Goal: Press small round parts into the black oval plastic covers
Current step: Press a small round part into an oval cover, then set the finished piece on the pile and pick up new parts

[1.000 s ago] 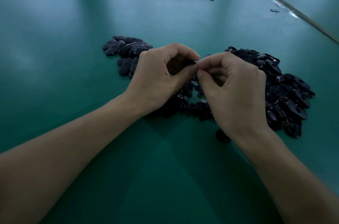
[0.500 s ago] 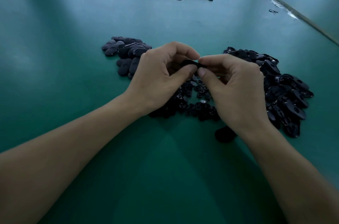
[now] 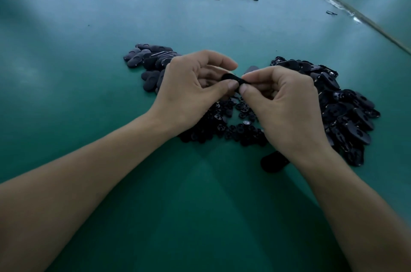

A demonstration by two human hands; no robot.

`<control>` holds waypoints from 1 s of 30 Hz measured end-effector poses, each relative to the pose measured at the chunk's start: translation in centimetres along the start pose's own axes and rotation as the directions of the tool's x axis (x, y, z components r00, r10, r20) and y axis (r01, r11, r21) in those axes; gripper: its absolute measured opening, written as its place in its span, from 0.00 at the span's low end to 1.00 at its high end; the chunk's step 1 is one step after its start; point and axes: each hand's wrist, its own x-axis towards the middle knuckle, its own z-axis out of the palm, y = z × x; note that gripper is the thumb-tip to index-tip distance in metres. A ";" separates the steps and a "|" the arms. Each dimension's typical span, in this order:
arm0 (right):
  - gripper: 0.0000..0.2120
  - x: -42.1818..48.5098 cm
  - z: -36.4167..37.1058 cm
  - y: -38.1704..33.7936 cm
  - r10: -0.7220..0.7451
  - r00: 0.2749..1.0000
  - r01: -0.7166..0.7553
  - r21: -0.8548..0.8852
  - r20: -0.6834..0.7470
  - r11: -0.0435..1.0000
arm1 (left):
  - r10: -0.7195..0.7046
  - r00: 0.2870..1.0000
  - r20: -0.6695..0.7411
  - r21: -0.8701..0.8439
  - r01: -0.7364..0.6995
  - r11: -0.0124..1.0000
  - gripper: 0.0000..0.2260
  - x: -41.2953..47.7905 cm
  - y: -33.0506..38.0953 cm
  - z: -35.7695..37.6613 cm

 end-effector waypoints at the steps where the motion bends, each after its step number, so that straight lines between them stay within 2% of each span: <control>1: 0.06 0.0 0.0 0.0 0.005 1.000 -0.005 -0.011 0.003 1.000 | -0.002 1.000 -0.002 -0.001 0.002 1.000 0.11 0.0 0.0 0.0; 6: 0.04 0.1 -0.1 0.2 0.066 0.998 -0.066 0.019 0.025 0.998 | 0.002 1.000 -0.002 0.008 -0.002 1.000 0.12 -0.1 0.0 -0.1; 18: 0.07 0.2 -0.5 -0.1 0.063 0.996 -0.064 0.011 0.063 0.998 | 0.033 0.998 -0.061 0.073 -0.028 0.997 0.07 -0.3 0.2 0.1; 23: 0.11 1.3 -2.3 0.4 0.099 0.992 -0.112 -0.217 -0.073 0.970 | -0.015 0.971 -0.237 0.025 0.022 0.999 0.08 0.3 -0.5 -0.3; 27: 0.17 2.7 -4.4 1.8 0.183 0.979 -0.203 -0.542 -0.091 0.816 | -0.056 0.928 -0.369 -0.017 0.054 0.998 0.08 0.5 -0.9 -0.6; 30: 0.18 3.8 -4.8 3.0 0.203 0.978 -0.182 -0.678 -0.049 0.713 | -0.097 0.882 -0.460 -0.034 0.092 0.995 0.08 0.8 -1.1 -0.8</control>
